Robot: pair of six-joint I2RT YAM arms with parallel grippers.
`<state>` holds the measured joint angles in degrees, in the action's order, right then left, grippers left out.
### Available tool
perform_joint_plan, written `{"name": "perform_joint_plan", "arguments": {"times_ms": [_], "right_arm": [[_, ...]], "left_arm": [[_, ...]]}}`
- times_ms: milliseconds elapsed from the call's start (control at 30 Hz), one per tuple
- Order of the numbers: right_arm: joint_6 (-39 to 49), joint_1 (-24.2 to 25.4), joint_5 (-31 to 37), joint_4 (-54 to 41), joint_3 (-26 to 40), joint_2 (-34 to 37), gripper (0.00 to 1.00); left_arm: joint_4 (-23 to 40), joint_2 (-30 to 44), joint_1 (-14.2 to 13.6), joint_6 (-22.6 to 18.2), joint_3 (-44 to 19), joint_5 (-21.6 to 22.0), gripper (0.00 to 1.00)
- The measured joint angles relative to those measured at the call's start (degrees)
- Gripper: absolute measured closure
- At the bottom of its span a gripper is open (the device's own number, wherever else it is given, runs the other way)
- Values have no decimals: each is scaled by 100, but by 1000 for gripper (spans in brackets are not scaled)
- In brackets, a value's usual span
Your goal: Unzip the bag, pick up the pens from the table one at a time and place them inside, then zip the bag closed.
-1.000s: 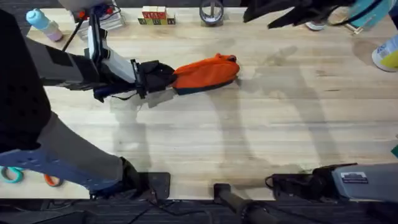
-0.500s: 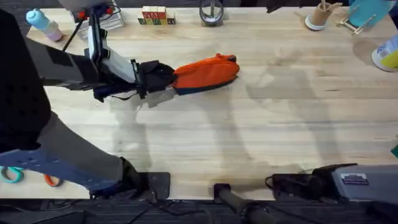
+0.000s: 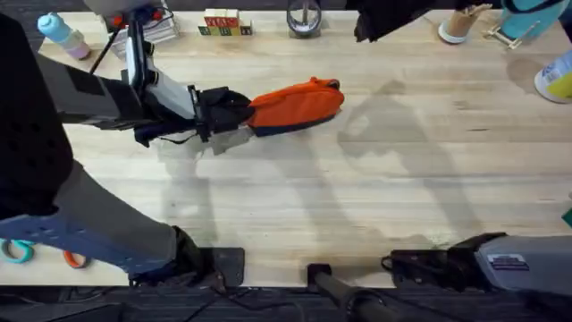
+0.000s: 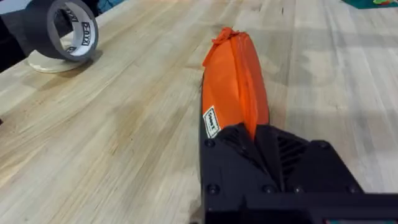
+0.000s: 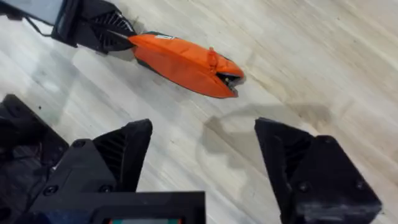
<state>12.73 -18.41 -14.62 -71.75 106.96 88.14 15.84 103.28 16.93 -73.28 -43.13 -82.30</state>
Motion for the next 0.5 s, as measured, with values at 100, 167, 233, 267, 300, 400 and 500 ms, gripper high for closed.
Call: {"name": "perform_joint_plan", "arguments": {"times_ms": [100, 167, 233, 267, 300, 400, 500], "right_arm": [[28, -112, 61, 37, 0, 0, 4], [64, -177, 98, 46, 0, 1, 5], [83, -251, 132, 64, 4, 31, 5], [84, -284, 134, 88, 4, 53, 5], [85, -318, 136, 115, 4, 84, 5], [100, -432, 141, 180, 4, 204, 5], [105, -557, 155, 235, 4, 306, 6]], "left_arm": [[0, 0, 0, 0, 0, 0, 959], [0, 0, 0, 0, 0, 0, 959], [0, 0, 0, 0, 0, 0, 959], [0, 0, 0, 0, 0, 0, 959], [0, 0, 0, 0, 0, 0, 959], [0, 0, 0, 0, -2, 0, 959], [0, 0, 0, 0, -1, 0, 959]]}}
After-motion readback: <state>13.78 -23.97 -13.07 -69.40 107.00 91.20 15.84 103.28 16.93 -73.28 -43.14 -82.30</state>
